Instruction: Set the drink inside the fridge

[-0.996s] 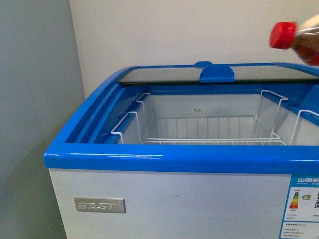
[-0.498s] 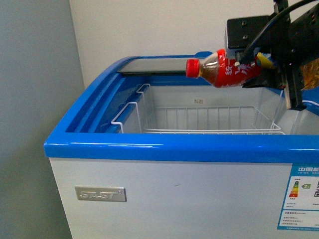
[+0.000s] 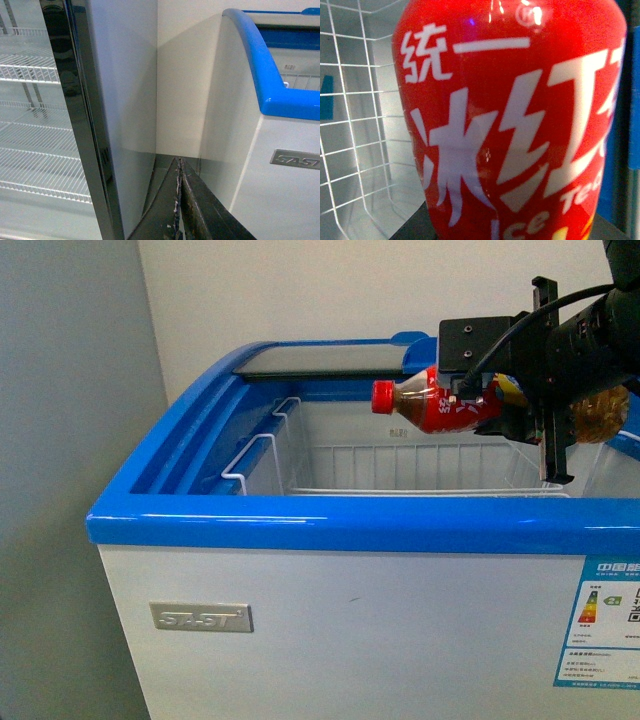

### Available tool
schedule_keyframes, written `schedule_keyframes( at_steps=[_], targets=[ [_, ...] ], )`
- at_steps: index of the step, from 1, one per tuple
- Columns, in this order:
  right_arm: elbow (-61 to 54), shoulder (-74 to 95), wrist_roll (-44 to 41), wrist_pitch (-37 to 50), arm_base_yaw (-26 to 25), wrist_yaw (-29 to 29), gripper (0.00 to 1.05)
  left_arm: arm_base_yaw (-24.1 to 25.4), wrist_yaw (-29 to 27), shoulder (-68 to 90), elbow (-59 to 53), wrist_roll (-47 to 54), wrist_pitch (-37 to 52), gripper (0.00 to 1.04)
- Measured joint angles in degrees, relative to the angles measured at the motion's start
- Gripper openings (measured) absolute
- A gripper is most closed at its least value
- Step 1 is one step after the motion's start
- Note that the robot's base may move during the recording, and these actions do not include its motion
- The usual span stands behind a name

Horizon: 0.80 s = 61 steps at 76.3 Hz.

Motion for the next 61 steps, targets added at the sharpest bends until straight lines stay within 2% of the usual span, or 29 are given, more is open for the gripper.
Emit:
schedule_keyframes(
  at_steps=[29,37,61],
  targets=[
    [0.0,7.9,0.0,7.5,0.6,0.7,0.36,0.0,0.0,-5.6,0.0,0.0,-5.5,0.03],
    [0.0,10.2,0.0,9.3,0.6,1.0,0.36,0.0,0.0,-13.2,0.0,0.0,-14.7,0.03],
    [0.2,15.3,2.7,12.9,1.1,2.4,0.36,0.0,0.0,-15.5,0.0,0.0,-15.7,0.03]
  ],
)
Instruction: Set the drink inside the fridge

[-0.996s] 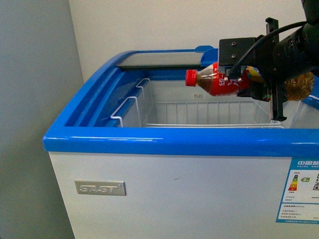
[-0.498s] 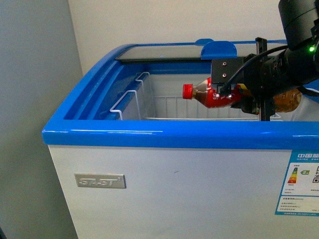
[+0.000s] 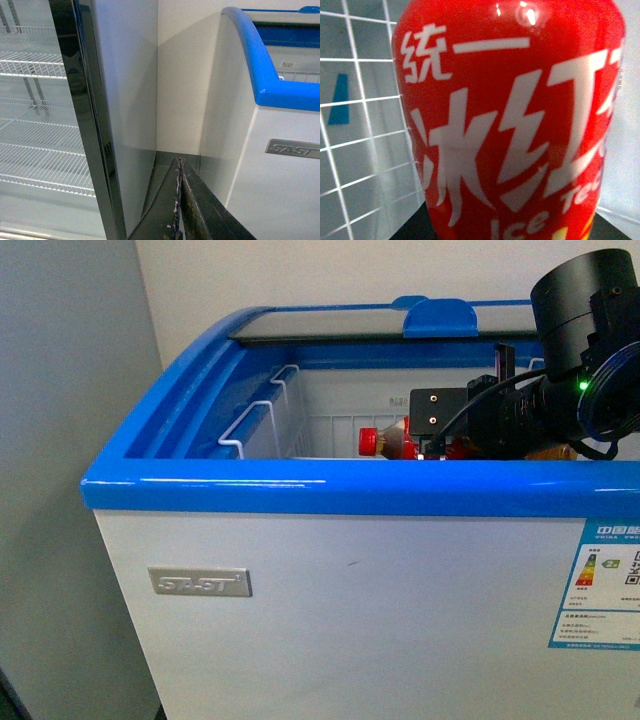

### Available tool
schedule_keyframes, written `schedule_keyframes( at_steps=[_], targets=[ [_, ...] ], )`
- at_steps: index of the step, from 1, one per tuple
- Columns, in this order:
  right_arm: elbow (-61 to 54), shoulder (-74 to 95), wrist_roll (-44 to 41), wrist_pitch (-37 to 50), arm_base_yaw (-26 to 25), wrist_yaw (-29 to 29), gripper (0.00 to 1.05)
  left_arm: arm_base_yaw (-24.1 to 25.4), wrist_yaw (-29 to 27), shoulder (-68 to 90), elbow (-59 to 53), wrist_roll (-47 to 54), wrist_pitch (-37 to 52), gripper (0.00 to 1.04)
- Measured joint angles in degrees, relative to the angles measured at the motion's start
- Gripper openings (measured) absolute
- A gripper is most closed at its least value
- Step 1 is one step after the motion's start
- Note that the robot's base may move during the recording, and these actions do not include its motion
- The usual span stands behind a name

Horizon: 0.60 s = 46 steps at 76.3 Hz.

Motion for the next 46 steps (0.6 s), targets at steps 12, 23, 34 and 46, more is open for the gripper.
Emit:
schedule_keyframes(
  at_steps=[12,23,34,46],
  targets=[
    [1.6,1.4,2.2,1.0,0.2,0.7,0.36,0.0,0.0,0.0,0.0,0.0,0.0,0.03],
    [2.0,1.8,3.3,0.6,0.6,1.3,0.36,0.0,0.0,0.0,0.0,0.0,0.0,0.03],
    [2.3,1.8,4.5,-1.7,0.9,0.7,0.54,0.0,0.0,0.0,0.0,0.0,0.0,0.03],
    [1.4,1.0,5.2,-2.5,1.4,0.1,0.8,0.0,0.0,0.0,0.0,0.0,0.0,0.03]
  ],
)
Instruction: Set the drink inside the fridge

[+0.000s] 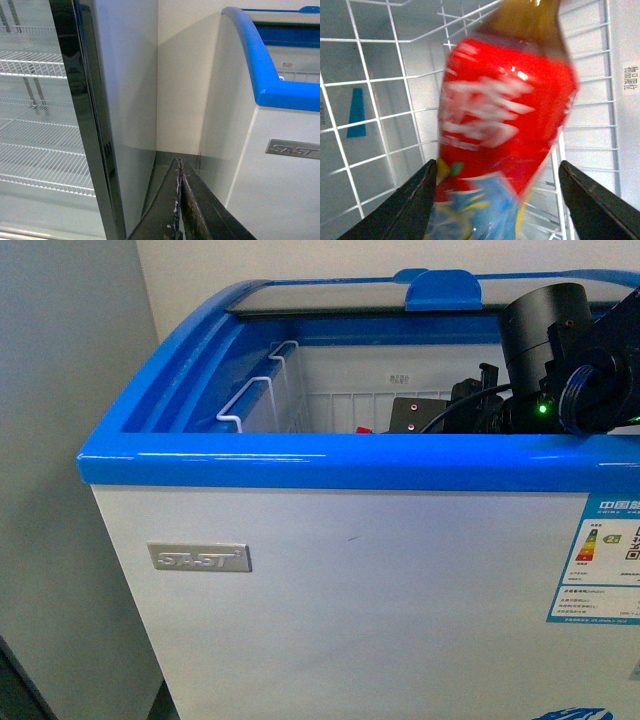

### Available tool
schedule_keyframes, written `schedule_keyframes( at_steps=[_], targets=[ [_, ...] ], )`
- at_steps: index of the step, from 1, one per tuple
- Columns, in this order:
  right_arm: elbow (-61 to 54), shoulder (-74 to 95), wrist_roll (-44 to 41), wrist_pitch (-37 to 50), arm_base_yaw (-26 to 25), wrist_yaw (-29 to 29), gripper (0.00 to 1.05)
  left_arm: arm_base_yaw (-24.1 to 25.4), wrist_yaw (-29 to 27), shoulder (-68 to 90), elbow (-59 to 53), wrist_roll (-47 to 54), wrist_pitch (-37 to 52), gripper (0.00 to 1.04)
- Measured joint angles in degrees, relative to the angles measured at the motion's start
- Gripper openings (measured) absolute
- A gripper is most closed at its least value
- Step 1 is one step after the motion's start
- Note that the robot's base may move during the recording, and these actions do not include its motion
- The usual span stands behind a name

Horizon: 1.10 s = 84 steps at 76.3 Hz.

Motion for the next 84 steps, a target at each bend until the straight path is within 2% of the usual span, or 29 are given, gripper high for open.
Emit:
schedule_keyframes(
  at_steps=[9,24,32,38,46,56,64,74,84],
  targets=[
    [-1.6,-1.7,1.0,0.0,0.1,-0.2,0.99,0.0,0.0,0.0,0.0,0.0,0.0,0.03],
    [-8.0,-9.4,4.6,5.2,0.1,-0.5,0.98,0.0,0.0,0.0,0.0,0.0,0.0,0.03],
    [-14.3,-16.8,7.5,16.0,-0.9,1.2,0.98,0.0,0.0,0.0,0.0,0.0,0.0,0.03],
    [-18.1,-22.3,10.8,24.3,-2.8,4.7,0.98,0.0,0.0,0.0,0.0,0.0,0.0,0.03],
    [-21.7,-29.5,16.5,28.6,-5.1,7.4,0.98,0.0,0.0,0.0,0.0,0.0,0.0,0.03],
    [-25.7,-39.8,25.7,26.4,-6.8,10.1,0.98,0.0,0.0,0.0,0.0,0.0,0.0,0.03],
    [-29.3,-50.1,34.5,21.2,-8.0,13.7,0.98,0.0,0.0,0.0,0.0,0.0,0.0,0.03],
    [-36.2,-66.8,48.3,8.5,-10.1,19.7,0.98,0.0,0.0,0.0,0.0,0.0,0.0,0.03],
    [-45.5,-84.1,57.6,-4.4,-9.7,24.0,0.98,0.0,0.0,0.0,0.0,0.0,0.0,0.03]
  ],
)
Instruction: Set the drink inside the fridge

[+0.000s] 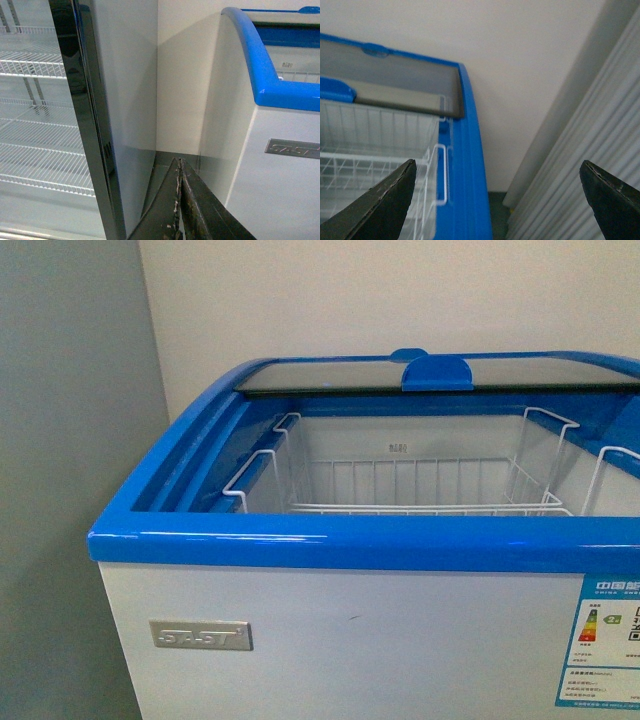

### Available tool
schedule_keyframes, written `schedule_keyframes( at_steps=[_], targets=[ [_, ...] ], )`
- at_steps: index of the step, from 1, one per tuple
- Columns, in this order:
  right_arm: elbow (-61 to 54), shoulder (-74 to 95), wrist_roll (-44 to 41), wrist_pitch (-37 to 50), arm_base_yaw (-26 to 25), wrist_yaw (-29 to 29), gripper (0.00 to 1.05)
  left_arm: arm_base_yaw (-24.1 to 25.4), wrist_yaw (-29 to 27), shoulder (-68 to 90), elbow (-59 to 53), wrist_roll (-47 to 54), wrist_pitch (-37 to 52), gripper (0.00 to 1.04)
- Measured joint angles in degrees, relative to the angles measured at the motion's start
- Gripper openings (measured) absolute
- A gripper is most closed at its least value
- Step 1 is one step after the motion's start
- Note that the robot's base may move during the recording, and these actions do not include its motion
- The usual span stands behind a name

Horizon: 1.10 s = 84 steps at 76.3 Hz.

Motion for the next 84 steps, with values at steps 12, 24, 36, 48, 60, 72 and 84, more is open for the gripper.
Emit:
schedule_keyframes(
  at_steps=[12,24,36,48,60,72,84],
  targets=[
    [-8.7,-19.0,5.0,-12.3,10.7,13.9,0.98,0.0,0.0,0.0,0.0,0.0,0.0,0.03],
    [-14.2,-24.2,10.4,-12.3,6.5,-9.0,0.77,0.0,0.0,0.0,0.0,0.0,0.0,0.03],
    [-20.8,-28.6,12.1,-9.5,1.6,-18.4,0.47,0.0,0.0,0.0,0.0,0.0,0.0,0.03],
    [-26.9,-31.8,12.3,-7.5,1.4,-18.4,0.12,0.0,0.0,0.0,0.0,0.0,0.0,0.03],
    [-29.8,-33.9,12.5,-6.3,1.4,-18.4,0.03,0.0,0.0,0.0,0.0,0.0,0.0,0.03],
    [-32.2,-35.5,12.5,-5.6,1.3,-18.4,0.03,0.0,0.0,0.0,0.0,0.0,0.0,0.03],
    [-34.0,-36.8,12.5,-5.2,1.3,-18.4,0.03,0.0,0.0,0.0,0.0,0.0,0.0,0.03]
  ],
)
